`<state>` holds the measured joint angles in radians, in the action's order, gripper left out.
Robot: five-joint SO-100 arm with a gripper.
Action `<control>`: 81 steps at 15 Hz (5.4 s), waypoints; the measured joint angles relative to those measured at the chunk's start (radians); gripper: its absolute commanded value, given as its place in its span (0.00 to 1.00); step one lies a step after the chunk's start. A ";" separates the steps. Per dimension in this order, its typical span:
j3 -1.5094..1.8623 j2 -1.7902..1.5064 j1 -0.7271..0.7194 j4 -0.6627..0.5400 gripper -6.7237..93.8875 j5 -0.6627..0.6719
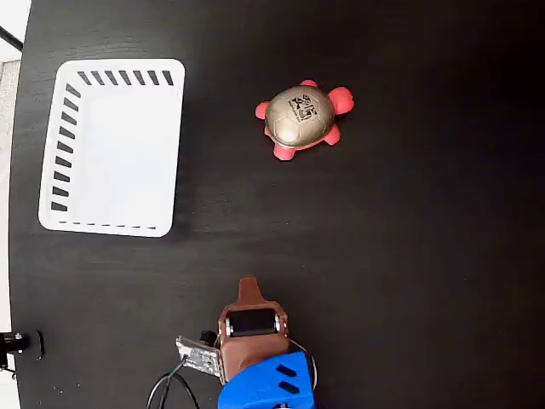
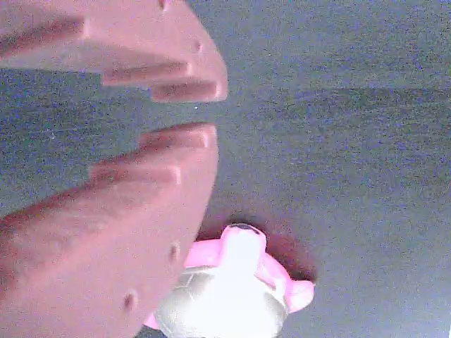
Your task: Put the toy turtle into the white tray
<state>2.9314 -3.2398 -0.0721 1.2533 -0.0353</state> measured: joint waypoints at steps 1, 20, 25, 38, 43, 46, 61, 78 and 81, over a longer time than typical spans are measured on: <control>0.000 0.000 0.000 0.000 0.07 0.000; -0.506 0.758 0.149 -0.137 0.07 0.209; -1.052 1.290 0.259 -0.006 0.06 0.362; -1.727 1.974 0.232 0.219 0.57 0.535; -1.930 2.178 0.273 0.244 0.57 0.543; -1.980 2.264 0.272 0.244 0.57 0.555; -2.171 2.505 0.276 0.244 0.24 0.609; -1.928 1.990 0.156 0.350 0.07 0.505; -1.902 1.878 0.002 0.350 0.07 0.394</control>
<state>1.0293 -1.3622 -0.0706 1.6030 0.3590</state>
